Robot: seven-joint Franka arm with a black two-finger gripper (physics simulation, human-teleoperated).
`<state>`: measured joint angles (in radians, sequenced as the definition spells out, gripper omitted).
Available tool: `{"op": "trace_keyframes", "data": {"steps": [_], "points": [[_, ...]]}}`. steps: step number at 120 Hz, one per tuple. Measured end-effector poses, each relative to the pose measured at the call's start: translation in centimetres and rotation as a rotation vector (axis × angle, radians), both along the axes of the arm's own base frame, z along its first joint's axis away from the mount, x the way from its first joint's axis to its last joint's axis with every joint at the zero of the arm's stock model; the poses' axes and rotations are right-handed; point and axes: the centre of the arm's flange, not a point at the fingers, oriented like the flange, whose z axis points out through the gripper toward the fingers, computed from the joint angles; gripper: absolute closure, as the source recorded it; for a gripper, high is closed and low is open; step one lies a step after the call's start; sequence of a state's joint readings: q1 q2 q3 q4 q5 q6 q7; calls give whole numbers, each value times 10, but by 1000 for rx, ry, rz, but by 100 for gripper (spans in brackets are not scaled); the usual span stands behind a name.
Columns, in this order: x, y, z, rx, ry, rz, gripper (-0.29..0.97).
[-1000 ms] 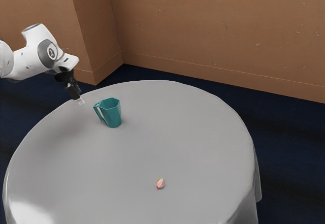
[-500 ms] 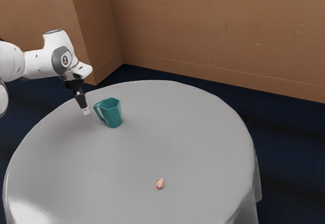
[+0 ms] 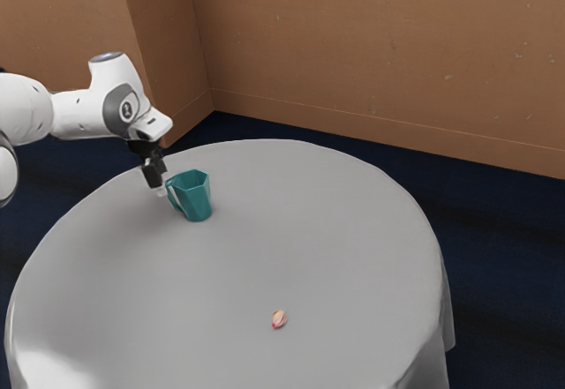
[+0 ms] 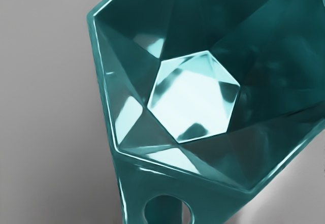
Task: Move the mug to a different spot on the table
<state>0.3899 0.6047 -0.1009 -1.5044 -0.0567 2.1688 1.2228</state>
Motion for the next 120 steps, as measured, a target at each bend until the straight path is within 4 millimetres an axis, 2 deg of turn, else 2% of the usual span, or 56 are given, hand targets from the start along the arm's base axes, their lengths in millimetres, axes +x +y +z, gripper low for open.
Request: {"op": "trace_keyframes", "data": {"steps": [25,85,120], "points": [[2,-1,-15,-39,-26,-48,1],[3,-2,-26,-50,-67,-128,14],[3,-2,-30,-52,-85,-146,28]]}}
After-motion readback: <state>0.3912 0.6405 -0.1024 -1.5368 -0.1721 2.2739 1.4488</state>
